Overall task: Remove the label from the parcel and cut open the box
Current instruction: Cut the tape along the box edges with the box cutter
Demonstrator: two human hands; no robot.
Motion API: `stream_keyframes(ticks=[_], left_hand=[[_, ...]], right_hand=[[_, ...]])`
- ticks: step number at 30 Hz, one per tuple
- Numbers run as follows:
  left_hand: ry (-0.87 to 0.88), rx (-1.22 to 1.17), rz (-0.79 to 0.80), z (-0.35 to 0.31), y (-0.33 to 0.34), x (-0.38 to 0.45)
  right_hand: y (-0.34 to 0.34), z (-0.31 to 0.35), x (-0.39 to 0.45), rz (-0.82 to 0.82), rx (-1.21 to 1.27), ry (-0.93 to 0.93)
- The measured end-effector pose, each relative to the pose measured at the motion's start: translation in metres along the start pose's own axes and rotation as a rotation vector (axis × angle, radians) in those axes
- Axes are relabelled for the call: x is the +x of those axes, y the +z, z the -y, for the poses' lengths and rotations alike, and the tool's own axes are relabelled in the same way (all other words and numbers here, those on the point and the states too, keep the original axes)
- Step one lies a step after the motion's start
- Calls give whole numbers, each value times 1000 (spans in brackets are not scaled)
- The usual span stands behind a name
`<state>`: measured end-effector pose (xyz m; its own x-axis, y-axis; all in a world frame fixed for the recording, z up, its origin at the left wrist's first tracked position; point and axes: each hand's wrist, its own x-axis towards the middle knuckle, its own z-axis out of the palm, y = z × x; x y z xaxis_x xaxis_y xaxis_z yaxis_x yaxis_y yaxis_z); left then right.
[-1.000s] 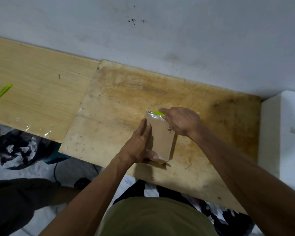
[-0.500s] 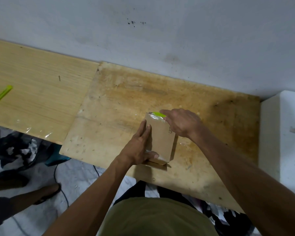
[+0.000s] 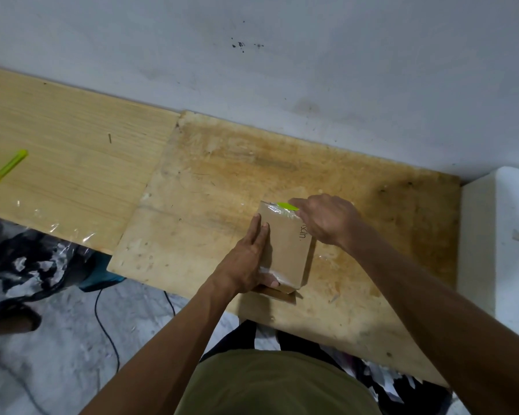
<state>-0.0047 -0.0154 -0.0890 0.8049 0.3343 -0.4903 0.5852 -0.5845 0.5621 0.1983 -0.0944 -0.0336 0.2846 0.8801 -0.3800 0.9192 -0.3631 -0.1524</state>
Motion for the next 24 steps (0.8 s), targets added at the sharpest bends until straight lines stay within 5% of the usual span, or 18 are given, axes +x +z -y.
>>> stream_keyframes(ticks=[16,24], left_hand=[[-74,97,56,-12,4,-4],[-142,45,58,-11,-2,-11]], right_hand=[[7,-56,-42,34,-9,45],[24,-64,-53,-123,296,84]])
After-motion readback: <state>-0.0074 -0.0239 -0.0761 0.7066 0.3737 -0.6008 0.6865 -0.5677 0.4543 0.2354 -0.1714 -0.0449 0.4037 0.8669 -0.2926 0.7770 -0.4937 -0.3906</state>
